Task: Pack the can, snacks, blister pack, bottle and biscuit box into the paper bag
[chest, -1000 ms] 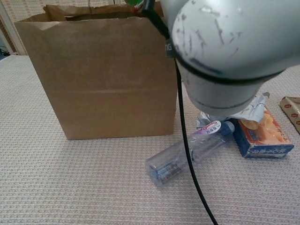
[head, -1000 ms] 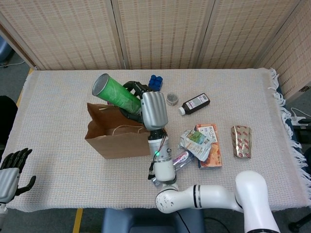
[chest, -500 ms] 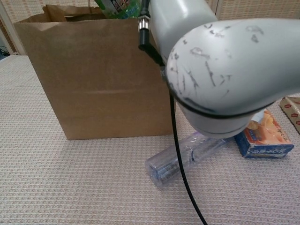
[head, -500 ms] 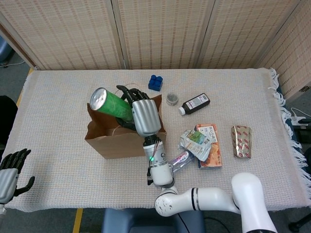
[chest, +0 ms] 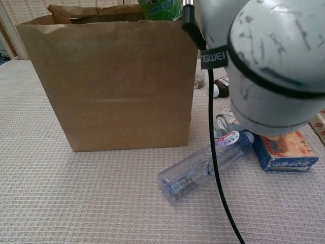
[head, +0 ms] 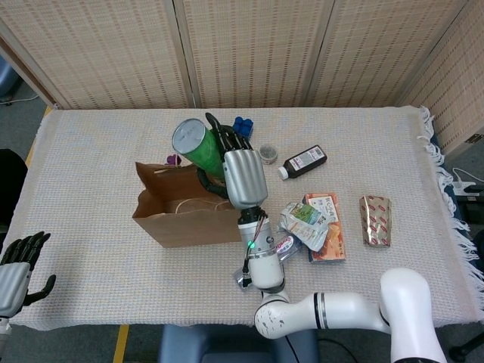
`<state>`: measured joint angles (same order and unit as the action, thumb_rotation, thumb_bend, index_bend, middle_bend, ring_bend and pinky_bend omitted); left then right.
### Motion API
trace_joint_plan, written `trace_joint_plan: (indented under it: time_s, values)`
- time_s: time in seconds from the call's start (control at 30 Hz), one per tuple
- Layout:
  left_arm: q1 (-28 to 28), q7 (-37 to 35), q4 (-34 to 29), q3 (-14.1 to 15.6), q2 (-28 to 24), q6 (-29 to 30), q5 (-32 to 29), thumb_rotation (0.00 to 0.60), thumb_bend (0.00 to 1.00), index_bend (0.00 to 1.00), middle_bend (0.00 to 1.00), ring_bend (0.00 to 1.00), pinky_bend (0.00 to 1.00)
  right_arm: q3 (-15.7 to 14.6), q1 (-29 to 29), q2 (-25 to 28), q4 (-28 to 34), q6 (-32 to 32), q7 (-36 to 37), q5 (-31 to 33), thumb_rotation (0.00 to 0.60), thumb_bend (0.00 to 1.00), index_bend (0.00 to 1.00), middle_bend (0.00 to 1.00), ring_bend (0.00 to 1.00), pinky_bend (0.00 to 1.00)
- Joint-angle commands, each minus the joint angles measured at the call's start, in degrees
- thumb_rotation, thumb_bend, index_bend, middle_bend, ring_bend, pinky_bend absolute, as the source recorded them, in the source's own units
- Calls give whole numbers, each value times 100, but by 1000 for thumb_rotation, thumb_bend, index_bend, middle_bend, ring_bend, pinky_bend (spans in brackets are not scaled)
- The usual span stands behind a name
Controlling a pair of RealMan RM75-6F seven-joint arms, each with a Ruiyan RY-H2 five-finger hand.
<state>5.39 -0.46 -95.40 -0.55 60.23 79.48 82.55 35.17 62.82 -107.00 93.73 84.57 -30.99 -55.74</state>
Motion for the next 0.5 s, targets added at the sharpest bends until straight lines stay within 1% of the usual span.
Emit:
trace_joint_plan:
  time_s: [0.03,0.13,0.23,0.3,0.4,0.5]
  values:
    - [1,20,-3,2,9,-1,0,600,395,0,0,0,13,-23,-81,56,169,16,-9,15,600,271,38,264,138,264]
    - [4,29,-9,-3,12,-14,-22,600,396,0,0,0,12,-52,-135,139,299,19,-83,2,600,259,18,246,127,252]
    - [3,41,-9,-5,11,-11,-25,600,396,0,0,0,12,-47,-204,278,532,-127,-230,256,600,183,0,134,32,165]
    - [2,52,-10,0,11,-7,-14,600,397,0,0,0,13,-34,-239,346,655,-165,-261,339,600,152,0,87,3,132]
    - [-1,68,-9,5,10,-1,-6,600,396,0,0,0,12,-32,-266,407,803,-216,-310,469,600,110,0,23,0,96]
    - [-6,66,-14,3,9,-2,-22,600,396,0,0,0,12,-19,-257,445,897,-207,-380,520,600,95,0,0,0,81]
